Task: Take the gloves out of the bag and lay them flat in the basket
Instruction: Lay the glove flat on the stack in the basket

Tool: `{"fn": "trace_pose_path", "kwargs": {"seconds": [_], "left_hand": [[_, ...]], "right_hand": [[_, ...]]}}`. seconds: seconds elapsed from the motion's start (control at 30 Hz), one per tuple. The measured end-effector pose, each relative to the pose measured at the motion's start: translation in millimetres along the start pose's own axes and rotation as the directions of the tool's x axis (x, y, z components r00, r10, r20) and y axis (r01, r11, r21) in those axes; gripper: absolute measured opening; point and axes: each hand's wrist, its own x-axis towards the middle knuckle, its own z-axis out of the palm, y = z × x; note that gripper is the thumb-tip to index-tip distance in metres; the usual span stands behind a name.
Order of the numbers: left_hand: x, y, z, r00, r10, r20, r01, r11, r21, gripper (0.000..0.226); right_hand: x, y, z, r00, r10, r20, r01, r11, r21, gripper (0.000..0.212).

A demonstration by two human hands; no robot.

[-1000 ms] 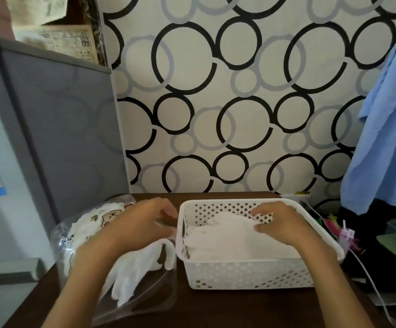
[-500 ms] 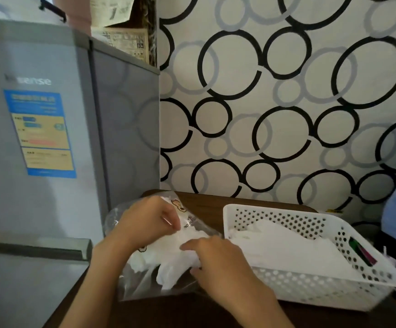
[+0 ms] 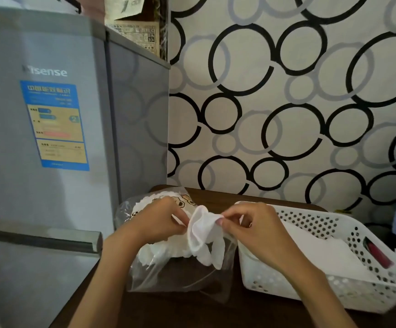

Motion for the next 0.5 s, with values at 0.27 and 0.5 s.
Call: {"fn": "trace_pose_path", "kwargs": {"seconds": [0.27, 0.5], "left_hand": [[3, 0, 3, 0.997, -0.023, -0.077, 0.021, 1.0, -0.016, 0.021], [1, 8, 6, 1.0, 0.004, -0.029, -0.004, 1.0, -0.013, 0.025]], "right_hand": [[1, -2, -6, 0.999, -0.01, 0.033, 0.001, 0.962, 0.273, 0.015], [1, 2, -32, 0.954, 0.288, -0.084, -0.159, 0.722, 0.673, 0.01]]}}
